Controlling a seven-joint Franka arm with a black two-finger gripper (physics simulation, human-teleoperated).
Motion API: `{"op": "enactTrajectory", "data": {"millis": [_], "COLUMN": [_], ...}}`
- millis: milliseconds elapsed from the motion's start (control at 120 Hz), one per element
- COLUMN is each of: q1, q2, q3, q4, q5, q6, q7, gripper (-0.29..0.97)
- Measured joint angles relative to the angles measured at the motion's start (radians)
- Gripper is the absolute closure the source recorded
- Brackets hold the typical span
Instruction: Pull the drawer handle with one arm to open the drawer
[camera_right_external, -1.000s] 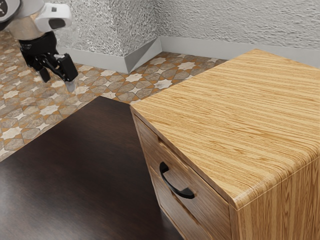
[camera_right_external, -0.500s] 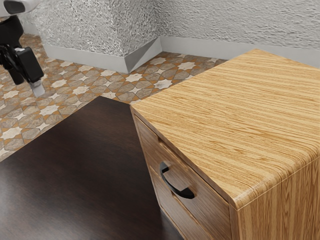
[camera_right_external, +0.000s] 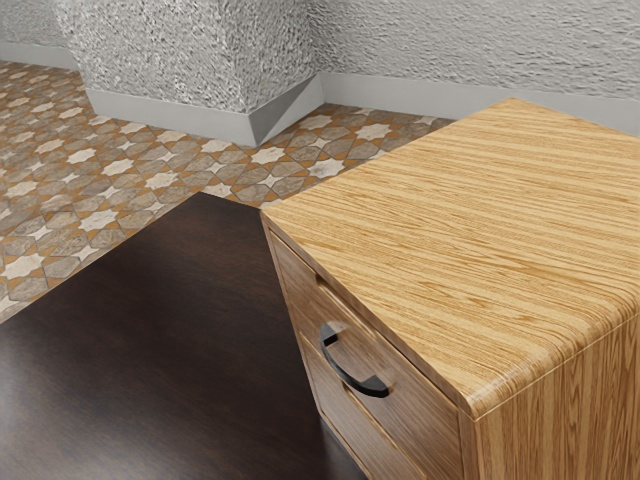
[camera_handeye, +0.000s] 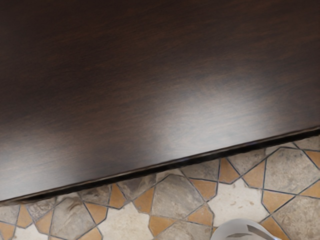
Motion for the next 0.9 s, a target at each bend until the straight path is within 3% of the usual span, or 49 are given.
{"op": "enactTrajectory", "data": {"millis": [183,467,617,900], "q1": [-0.047,-0.051,-0.038,-0.005], "q2": [-0.063,-0.044,-0.029,-0.003], "q3": [0.004,0.032,0.033,0.036], "q4": [-0.184,-0.250,-0.265,-0.279], "q5": [-0.030,-0.114,-0.122,-0.131], "q6": [0.103,0.161,0.173,0.257], "q7": [-0.025,0.067,0.232,0.716], "gripper": [0.00,0.00,0.00,0.00]}}
